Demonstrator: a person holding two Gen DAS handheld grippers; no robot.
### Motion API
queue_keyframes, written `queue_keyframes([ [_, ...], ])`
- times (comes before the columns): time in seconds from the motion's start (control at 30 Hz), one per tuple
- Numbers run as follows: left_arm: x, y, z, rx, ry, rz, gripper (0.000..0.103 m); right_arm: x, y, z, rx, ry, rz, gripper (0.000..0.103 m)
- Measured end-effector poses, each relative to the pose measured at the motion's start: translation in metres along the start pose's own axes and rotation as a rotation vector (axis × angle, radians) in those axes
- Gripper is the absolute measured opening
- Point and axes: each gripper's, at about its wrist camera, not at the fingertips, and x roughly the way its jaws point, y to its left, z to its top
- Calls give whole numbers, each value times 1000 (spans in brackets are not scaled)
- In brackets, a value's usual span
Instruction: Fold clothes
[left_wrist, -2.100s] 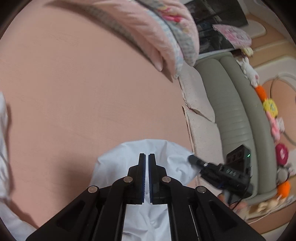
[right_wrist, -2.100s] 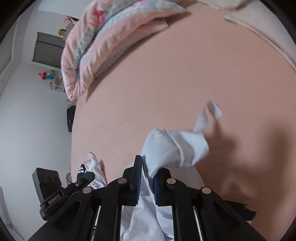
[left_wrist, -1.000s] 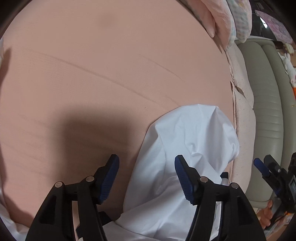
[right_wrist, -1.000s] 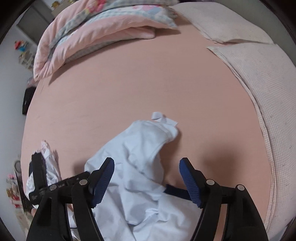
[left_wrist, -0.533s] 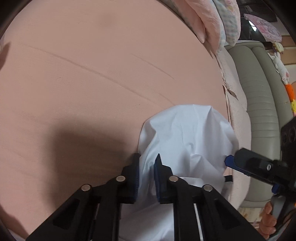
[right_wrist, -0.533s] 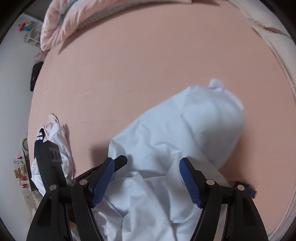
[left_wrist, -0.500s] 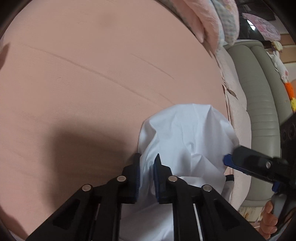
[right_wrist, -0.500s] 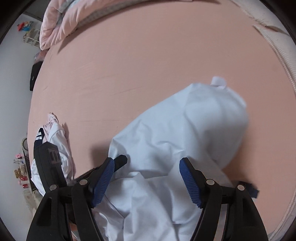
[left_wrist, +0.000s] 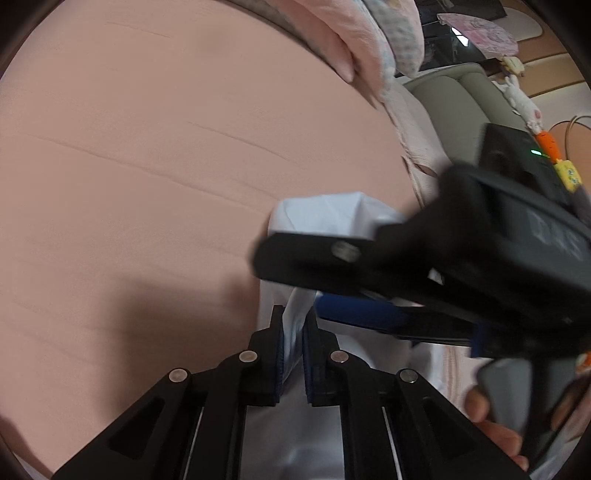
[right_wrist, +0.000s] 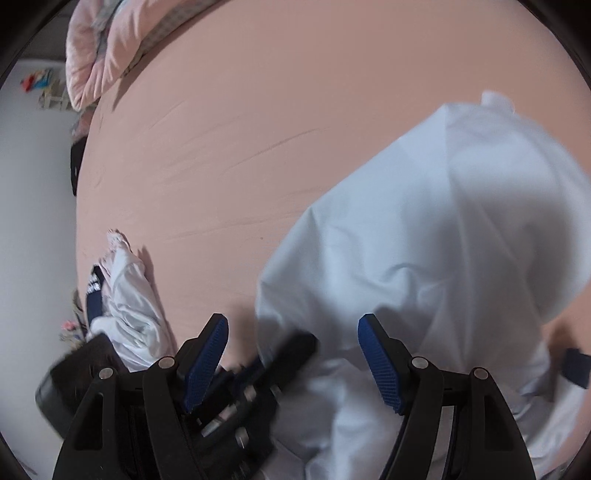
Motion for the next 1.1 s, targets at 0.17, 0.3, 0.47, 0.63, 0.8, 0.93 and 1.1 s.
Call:
queue_keyframes([
  [0.17, 2, -9, -3, 35, 19, -15, 6, 2, -5, -4, 16, -18, 31, 68],
  [0.3, 2, -13, -4, 62, 42, -12, 6, 5, -22, -7, 66, -27, 36, 33],
  [0.47, 1, -18, -6, 82, 85, -22, 6, -2, -49, -12, 111, -45, 107, 9],
  [0.63, -4, -28, -6, 105, 170, 5, 15, -16, -64, -27, 82, -104, 112, 6],
  [0.8, -22, -32, 0, 113, 161, 20, 55, -30, -74, -40, 65, -158, 66, 6],
  [0.93, -21, -29, 9, 61, 149, 14, 55, -28, -91, -45, 101, -145, 78, 6],
  [1.1, -8, -27, 26, 26, 153, 56, 55, -15, -94, -59, 94, -159, 41, 6],
])
